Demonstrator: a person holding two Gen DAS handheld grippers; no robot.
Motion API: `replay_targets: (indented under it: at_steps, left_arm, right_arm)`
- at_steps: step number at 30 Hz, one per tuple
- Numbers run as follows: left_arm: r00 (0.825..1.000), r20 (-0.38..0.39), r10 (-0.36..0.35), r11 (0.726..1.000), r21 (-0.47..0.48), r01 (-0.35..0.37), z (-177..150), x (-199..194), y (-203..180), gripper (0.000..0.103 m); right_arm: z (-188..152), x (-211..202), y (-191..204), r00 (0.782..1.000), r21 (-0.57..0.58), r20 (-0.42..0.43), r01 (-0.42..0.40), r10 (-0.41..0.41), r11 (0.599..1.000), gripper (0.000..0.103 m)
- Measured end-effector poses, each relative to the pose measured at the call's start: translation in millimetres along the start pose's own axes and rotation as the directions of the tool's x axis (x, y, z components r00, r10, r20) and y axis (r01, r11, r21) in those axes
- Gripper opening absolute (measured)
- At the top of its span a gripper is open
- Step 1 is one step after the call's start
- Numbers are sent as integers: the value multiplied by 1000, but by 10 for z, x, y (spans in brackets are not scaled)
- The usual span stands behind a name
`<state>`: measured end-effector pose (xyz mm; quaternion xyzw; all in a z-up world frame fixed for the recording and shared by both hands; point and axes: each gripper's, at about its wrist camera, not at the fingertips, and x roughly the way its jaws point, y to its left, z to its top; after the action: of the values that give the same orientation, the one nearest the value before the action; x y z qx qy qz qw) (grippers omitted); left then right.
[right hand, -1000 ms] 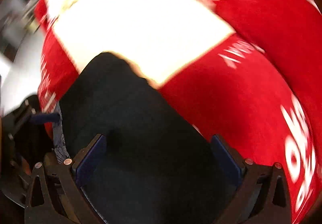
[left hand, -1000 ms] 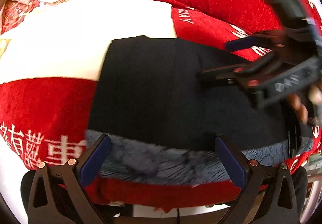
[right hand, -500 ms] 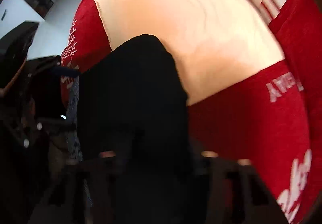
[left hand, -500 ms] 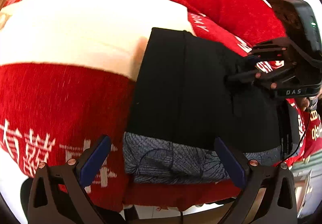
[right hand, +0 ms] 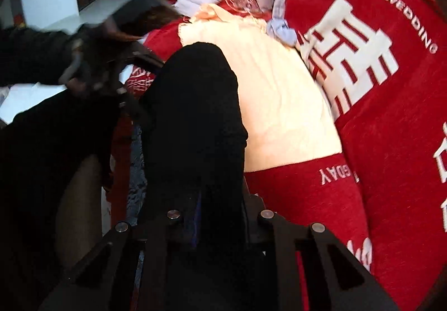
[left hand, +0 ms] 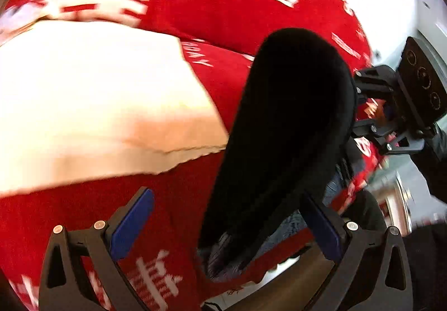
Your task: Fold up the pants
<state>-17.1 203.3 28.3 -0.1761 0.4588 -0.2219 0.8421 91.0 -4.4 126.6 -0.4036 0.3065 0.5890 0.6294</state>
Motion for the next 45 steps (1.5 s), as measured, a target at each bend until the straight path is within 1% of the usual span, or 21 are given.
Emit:
replay_targets:
  at_steps: [3, 6, 9, 10, 12, 15, 17, 18, 19, 20, 21, 23, 26, 27, 29, 31, 35, 38, 40, 43, 45]
  left_arm:
    - [994, -61, -90, 994, 59, 94, 70, 215, -89, 103]
    - [982, -141, -126, 988, 75, 138, 99, 506, -222, 103]
    - [987, -135, -91, 994, 45, 97, 125, 588, -329, 99]
    - [989, -133, -59, 997, 33, 63, 130, 589, -344, 90]
    - [988, -156, 11, 1000, -4, -12, 128, 605, -322, 37]
    - [982, -188, 29, 994, -101, -49, 121, 586, -200, 31]
    - [981, -188, 45, 991, -115, -67, 136, 540, -241, 29]
    - [980, -187, 67, 991, -101, -87, 153, 532, -316, 29]
    - [979, -184, 87, 991, -87, -105, 161, 525, -389, 28]
    - [978, -180, 102, 990, -78, -118, 169, 494, -455, 28]
    - [979, -173, 112, 989, -79, -127, 252, 520, -522, 27]
    - [979, -164, 118, 986, -96, -134, 250, 470, -566, 27]
    - [979, -162, 127, 981, -126, -148, 227, 399, -565, 26]
    - [977, -163, 134, 979, -132, -157, 221, 378, -582, 26]
    - [975, -163, 154, 976, -129, -176, 204, 368, -629, 26]
    - [970, -164, 180, 972, -119, -201, 200, 349, -701, 26]
    - [961, -164, 224, 967, -85, -240, 232, 334, -872, 26]
    - [954, -149, 259, 963, -35, -267, 272, 290, -1072, 26]
    - [950, -142, 277, 959, -13, -282, 305, 261, -1194, 26]
    - [949, -133, 285, 958, -3, -288, 350, 209, -1306, 26]
    - [945, -141, 295, 955, -5, -298, 388, 212, -1358, 26]
  right_arm:
    - [27, 46, -19, 1000, 10, -6, -2, 2, 1000, 24]
    - [47, 167, -40, 999, 15, -36, 4, -3, 1000, 24]
    - [47, 331, -138, 996, 52, -80, 30, -26, 998, 26]
    - [37, 396, -222, 995, 96, -94, 40, -31, 995, 29]
    - [11, 477, -369, 992, 185, -121, 64, -42, 981, 53]
    - [-126, 469, -594, 978, 323, -174, 166, -114, 932, 71]
    - [-329, 399, -717, 945, 395, -244, 301, -217, 868, 76]
    - [-494, 348, -791, 924, 460, -293, 361, -245, 812, 76]
    - [-630, 292, -844, 924, 535, -303, 368, -234, 760, 76]
    - [-770, 229, -888, 939, 626, -280, 335, -198, 704, 76]
    - [-955, 163, -932, 962, 738, -229, 273, -151, 617, 76]
    - [-1198, 150, -941, 972, 843, -202, 236, -122, 483, 77]
    - [-1487, 272, -727, 978, 909, -195, 207, -69, 361, 77]
    - [-1535, 312, -605, 978, 914, -196, 206, -64, 350, 77]
    - [-1523, 255, -311, 963, 872, -222, 267, -155, 411, 82]
    - [-1521, 222, -23, 950, 844, -255, 309, -179, 439, 83]
    - [-1597, 146, 452, 955, 841, -235, 292, -178, 456, 93]
    - [-1532, 112, 571, 949, 801, -255, 314, -184, 509, 93]
    - [-1505, -22, 477, 965, 836, -187, 253, -181, 486, 94]
    - [-1466, -127, 248, 969, 877, -116, 203, -218, 436, 94]
    - [-1513, 60, 108, 991, 900, -75, 116, -114, 420, 96]
